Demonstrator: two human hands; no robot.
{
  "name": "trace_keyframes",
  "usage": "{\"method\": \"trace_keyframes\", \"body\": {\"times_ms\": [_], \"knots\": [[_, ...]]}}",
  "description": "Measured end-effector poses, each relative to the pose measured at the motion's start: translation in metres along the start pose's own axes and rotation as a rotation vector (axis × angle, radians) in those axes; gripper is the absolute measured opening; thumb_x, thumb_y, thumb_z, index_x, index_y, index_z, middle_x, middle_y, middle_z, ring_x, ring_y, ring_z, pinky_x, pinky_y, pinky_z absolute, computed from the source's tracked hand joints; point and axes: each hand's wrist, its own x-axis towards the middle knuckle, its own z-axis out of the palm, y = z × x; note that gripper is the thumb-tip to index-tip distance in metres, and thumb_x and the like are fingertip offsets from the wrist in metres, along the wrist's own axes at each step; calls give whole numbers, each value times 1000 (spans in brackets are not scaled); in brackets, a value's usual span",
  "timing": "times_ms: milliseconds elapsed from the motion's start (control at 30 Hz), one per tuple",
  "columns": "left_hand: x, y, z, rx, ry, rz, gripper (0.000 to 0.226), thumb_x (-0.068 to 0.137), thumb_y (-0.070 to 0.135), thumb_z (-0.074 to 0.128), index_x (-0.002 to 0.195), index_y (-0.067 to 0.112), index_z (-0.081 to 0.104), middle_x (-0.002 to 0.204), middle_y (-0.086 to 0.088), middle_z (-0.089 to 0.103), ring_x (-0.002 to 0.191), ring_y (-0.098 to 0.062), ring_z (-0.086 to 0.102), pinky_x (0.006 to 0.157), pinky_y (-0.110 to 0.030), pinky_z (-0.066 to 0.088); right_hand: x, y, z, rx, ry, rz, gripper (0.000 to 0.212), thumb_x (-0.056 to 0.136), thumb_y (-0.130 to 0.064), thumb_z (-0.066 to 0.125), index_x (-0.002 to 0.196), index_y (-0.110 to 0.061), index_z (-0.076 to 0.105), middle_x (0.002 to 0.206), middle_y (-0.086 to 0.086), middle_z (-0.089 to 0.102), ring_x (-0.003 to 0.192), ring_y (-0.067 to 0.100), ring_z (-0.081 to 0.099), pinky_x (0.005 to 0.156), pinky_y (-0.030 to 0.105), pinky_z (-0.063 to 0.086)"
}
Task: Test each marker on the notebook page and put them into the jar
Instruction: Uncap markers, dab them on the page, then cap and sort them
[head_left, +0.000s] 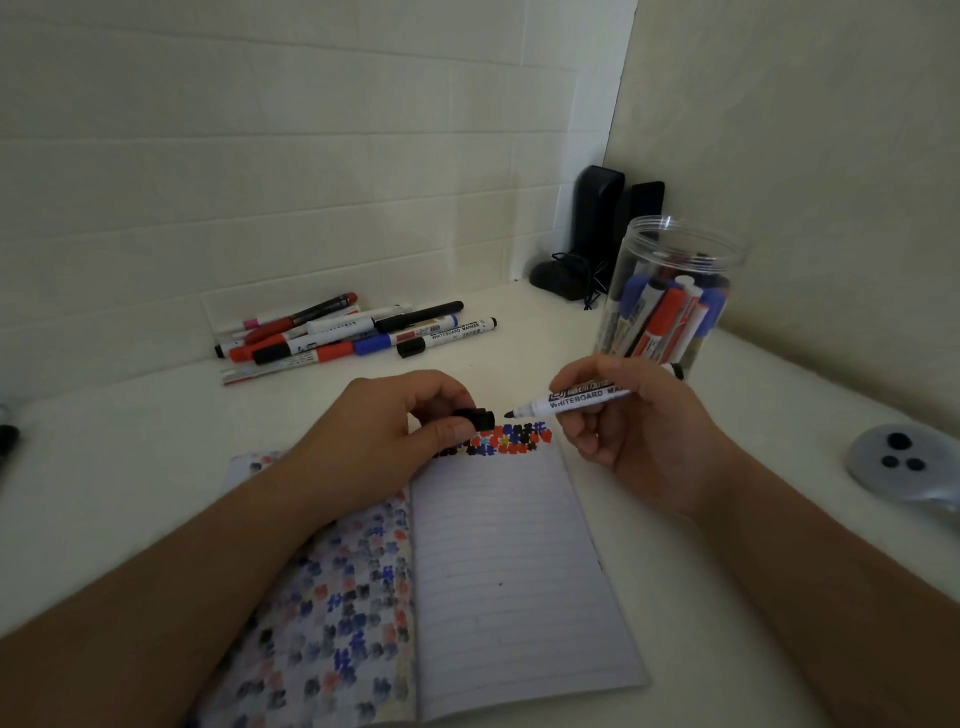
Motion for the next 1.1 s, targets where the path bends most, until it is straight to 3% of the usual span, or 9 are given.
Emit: {"method": "trace_keyframes", "body": {"times_ms": [167, 333, 433, 667, 767, 867, 1000, 1067, 1100], "knots": [[0, 3, 0, 19, -7, 17, 14, 93, 37, 68, 106, 40, 68, 93, 20, 72, 76, 16, 59, 68, -3, 40, -1, 3, 3, -45, 4, 41, 40, 88, -35, 52, 101, -9, 79, 85, 15, 71, 79, 23, 56, 68, 30, 43], [-1, 5, 1, 23, -4, 31, 13, 93, 36, 68, 105, 39, 68, 91, 21, 73, 76, 14, 60, 68, -4, 41, 0, 4, 9, -125, 6, 53, 39, 95, -34, 50, 110, -13, 79, 96, 22, 72, 72, 28, 53, 59, 30, 34], [0, 1, 1, 19, 42, 18, 12, 90, 37, 72, 101, 41, 68, 89, 23, 72, 85, 6, 65, 71, -8, 45, 2, 3, 14, -197, 81, -19, 21, 106, -21, 52, 97, -15, 70, 86, 20, 72, 52, 21, 52, 42, 22, 32], [3, -1, 2, -7, 134, -30, 15, 82, 29, 81, 90, 38, 73, 82, 24, 73, 82, 6, 67, 71, -5, 47, -1, 3, 23, -240, 168, -68, 29, 102, -14, 61, 74, -11, 55, 84, 23, 75, 42, 20, 51, 45, 22, 37], [5, 0, 1, -14, 178, -26, 19, 82, 26, 81, 88, 42, 71, 82, 24, 73, 83, 5, 67, 73, -6, 48, -1, 4, 27, -214, 158, -71, 27, 103, -14, 60, 76, -12, 57, 85, 24, 75, 50, 23, 58, 51, 27, 34], [6, 2, 1, -17, 213, -12, 22, 84, 23, 80, 90, 42, 70, 86, 24, 72, 87, 8, 65, 75, -3, 45, -1, 3, 28, -219, 151, -88, 23, 103, -14, 59, 81, -11, 57, 86, 23, 75, 56, 24, 63, 44, 23, 32], [6, -3, 3, 17, 210, 18, 23, 85, 23, 80, 90, 42, 69, 84, 24, 71, 84, 5, 66, 73, -5, 46, -4, 4, 25, -265, 135, -69, 14, 102, -16, 62, 88, -10, 62, 94, 22, 76, 70, 26, 66, 47, 22, 38], [7, -7, 3, -27, 233, 18, 23, 85, 19, 79, 91, 39, 71, 85, 22, 73, 83, 3, 68, 73, -6, 48, -10, -1, 24, -274, 21, -13, 8, 98, -17, 68, 104, -12, 67, 108, 20, 76, 80, 24, 66, 56, 23, 43], [8, -6, 2, -40, 247, 38, 22, 86, 16, 79, 93, 36, 72, 87, 22, 73, 85, 3, 68, 76, -7, 49, -13, -5, 23, -233, -73, 35, 19, 96, -20, 69, 113, -12, 68, 116, 20, 74, 84, 23, 65, 61, 24, 45]]}}
